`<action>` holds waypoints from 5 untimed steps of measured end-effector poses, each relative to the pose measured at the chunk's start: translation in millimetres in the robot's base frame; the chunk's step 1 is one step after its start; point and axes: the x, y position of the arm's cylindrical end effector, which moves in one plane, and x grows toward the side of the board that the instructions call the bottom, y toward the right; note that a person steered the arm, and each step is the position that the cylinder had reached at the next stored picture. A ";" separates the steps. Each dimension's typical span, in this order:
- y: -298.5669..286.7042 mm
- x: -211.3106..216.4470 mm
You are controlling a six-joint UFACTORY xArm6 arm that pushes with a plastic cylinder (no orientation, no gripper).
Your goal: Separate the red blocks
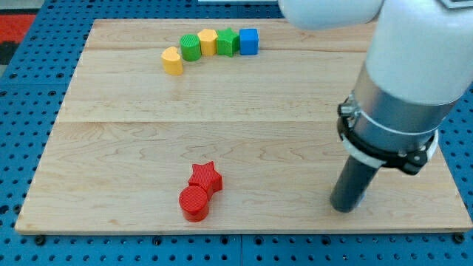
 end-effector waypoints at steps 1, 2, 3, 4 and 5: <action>2.4 27.9; -12.9 36.5; -86.4 36.5; -159.0 34.9; -210.3 16.4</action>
